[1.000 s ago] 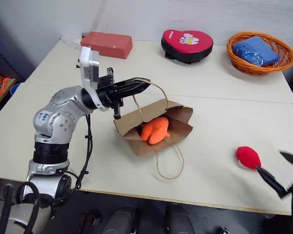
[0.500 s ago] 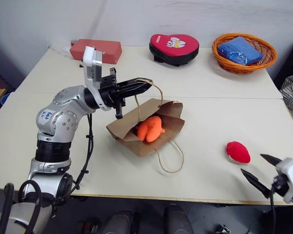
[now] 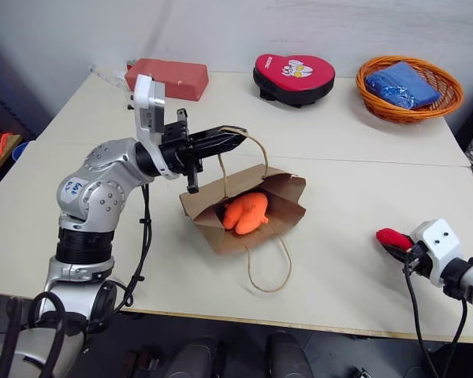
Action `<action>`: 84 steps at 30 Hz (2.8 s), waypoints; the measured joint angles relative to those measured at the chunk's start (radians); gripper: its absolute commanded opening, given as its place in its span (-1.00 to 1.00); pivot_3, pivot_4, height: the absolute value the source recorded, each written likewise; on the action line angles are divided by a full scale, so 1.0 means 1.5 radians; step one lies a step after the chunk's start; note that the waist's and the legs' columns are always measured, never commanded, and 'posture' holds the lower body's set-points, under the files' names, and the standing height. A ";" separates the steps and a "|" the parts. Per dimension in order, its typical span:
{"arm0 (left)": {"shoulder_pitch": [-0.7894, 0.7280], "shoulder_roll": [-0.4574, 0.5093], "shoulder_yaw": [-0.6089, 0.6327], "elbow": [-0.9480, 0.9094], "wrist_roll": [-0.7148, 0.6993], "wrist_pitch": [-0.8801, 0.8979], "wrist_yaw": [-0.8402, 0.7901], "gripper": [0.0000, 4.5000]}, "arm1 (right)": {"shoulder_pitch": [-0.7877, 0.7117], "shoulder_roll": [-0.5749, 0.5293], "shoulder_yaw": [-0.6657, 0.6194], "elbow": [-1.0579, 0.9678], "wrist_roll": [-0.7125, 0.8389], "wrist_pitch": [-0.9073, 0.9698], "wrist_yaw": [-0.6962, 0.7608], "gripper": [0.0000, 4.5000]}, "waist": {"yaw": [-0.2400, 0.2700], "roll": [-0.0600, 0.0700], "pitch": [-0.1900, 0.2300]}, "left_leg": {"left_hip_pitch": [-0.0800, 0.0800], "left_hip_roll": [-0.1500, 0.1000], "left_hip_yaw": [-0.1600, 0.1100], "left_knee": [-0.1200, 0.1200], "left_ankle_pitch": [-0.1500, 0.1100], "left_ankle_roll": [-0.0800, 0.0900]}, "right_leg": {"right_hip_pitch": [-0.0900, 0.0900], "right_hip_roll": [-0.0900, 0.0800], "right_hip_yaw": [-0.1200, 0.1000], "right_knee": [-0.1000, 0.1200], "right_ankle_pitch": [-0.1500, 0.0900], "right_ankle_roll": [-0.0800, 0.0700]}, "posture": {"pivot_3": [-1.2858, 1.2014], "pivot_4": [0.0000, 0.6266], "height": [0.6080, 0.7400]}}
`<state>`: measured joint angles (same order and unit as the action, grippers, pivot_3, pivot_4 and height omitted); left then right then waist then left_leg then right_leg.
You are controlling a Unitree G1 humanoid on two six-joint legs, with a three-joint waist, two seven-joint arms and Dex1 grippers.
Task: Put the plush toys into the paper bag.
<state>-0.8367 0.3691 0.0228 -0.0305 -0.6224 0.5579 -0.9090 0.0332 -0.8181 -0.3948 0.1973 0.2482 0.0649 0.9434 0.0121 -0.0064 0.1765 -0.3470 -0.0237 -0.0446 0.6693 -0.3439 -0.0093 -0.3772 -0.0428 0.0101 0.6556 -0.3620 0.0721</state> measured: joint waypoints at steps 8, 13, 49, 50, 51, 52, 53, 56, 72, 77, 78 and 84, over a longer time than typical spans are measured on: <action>0.003 0.000 0.000 0.000 0.000 0.000 0.001 -1.00 | -0.020 0.023 0.004 -0.195 0.189 0.062 0.083 -0.81 | -0.011 0.000 0.000 | 0.000 0.001 -0.001 0.000 0.000 0.000 | 0.000 0.000 -0.001 0.001 0.000 0.000 | 0.03 -0.52 1.00; -0.001 -0.006 -0.002 0.003 0.000 0.000 0.000 -1.00 | -0.111 0.025 0.127 -0.379 0.249 0.247 0.006 -0.81 | -0.008 0.000 0.000 | -0.004 0.001 -0.004 0.003 0.000 -0.001 | -0.002 0.000 -0.003 0.000 0.000 0.000 | 0.03 -0.52 1.00; -0.007 -0.029 0.011 0.007 -0.003 0.001 0.020 -1.00 | -0.446 0.353 0.457 -0.156 0.031 0.320 -0.159 -0.81 | -0.024 0.000 0.000 | -0.017 0.000 -0.004 0.009 0.000 -0.001 | -0.017 0.000 -0.003 0.008 0.000 0.000 | 0.03 -0.52 1.00; -0.007 -0.029 0.012 0.007 -0.004 0.001 0.021 -1.00 | -0.452 0.367 0.461 -0.147 0.023 0.317 -0.163 -0.81 | -0.026 0.000 0.000 | -0.017 -0.001 -0.004 0.009 0.000 -0.001 | -0.017 -0.001 -0.003 0.009 0.000 0.000 | 0.03 -0.52 1.00; -0.007 -0.029 0.012 0.007 -0.004 0.001 0.022 -1.00 | -0.457 0.379 0.464 -0.137 0.014 0.312 -0.169 -0.81 | -0.028 0.000 0.000 | -0.017 -0.001 -0.004 0.009 0.000 -0.001 | -0.017 -0.001 -0.003 0.010 0.000 0.000 | 0.03 -0.52 1.00; -0.007 -0.030 0.012 0.007 -0.005 0.001 0.023 -1.00 | -0.461 0.393 0.464 -0.126 0.005 0.307 -0.179 -0.81 | -0.029 0.000 0.000 | -0.017 -0.001 -0.004 0.009 0.000 -0.001 | -0.018 -0.001 -0.003 0.011 0.000 0.000 | 0.03 -0.52 1.00; -0.007 -0.032 0.012 0.007 -0.005 0.001 0.023 -1.00 | -0.462 0.406 0.464 -0.118 0.001 0.305 -0.186 -0.81 | -0.029 0.000 0.000 | -0.017 -0.001 -0.003 0.009 0.000 -0.001 | -0.018 -0.001 -0.003 0.011 0.000 0.000 | 0.03 -0.52 1.00; -0.007 -0.032 0.012 0.007 -0.005 0.001 0.024 -1.00 | -0.460 0.435 0.462 -0.105 0.008 0.310 -0.187 -0.48 | -0.029 0.000 0.000 | -0.018 -0.001 -0.003 0.009 0.000 -0.001 | -0.020 -0.001 -0.003 0.013 0.000 0.000 | 0.03 -0.52 1.00; -0.008 -0.032 0.059 0.009 -0.028 0.005 0.048 -1.00 | -0.421 0.292 0.327 -0.242 0.191 0.479 -0.069 0.99 | -0.026 0.000 0.000 | -0.019 -0.001 -0.003 0.009 0.000 -0.001 | -0.020 -0.001 -0.002 0.012 0.000 0.000 | 0.03 -0.52 1.00; -0.008 -0.032 0.062 0.008 -0.030 0.005 0.052 -1.00 | -0.392 0.228 0.276 -0.276 0.283 0.562 -0.030 0.99 | -0.026 0.000 0.000 | -0.019 -0.001 -0.002 0.009 0.000 -0.001 | -0.020 -0.001 -0.002 0.011 0.000 0.000 | 0.03 -0.52 1.00; -0.008 -0.032 0.062 0.008 -0.030 0.005 0.052 -1.00 | -0.386 0.217 0.264 -0.278 0.298 0.578 -0.029 0.99 | -0.025 0.000 0.000 | -0.019 -0.001 -0.002 0.009 0.000 -0.001 | -0.020 -0.001 -0.002 0.011 0.000 0.000 | 0.03 -0.52 1.00; -0.007 -0.032 0.061 0.004 -0.034 0.010 0.053 -1.00 | -0.309 0.099 0.192 -0.307 0.345 0.645 -0.034 0.99 | -0.019 0.000 0.000 | -0.020 -0.001 -0.002 0.009 0.000 -0.001 | -0.020 -0.001 -0.002 0.010 0.000 0.000 | 0.03 -0.52 1.00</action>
<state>-0.8476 0.3210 0.1146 -0.0240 -0.6728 0.5728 -0.8289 -0.4302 -0.6698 -0.1065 -0.2626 0.7660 1.0330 0.8921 -0.0163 -0.0062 0.1766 -0.3764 -0.0247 -0.0477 0.6825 -0.3443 -0.0104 -0.4078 -0.0446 0.0074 0.6714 -0.3619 0.0719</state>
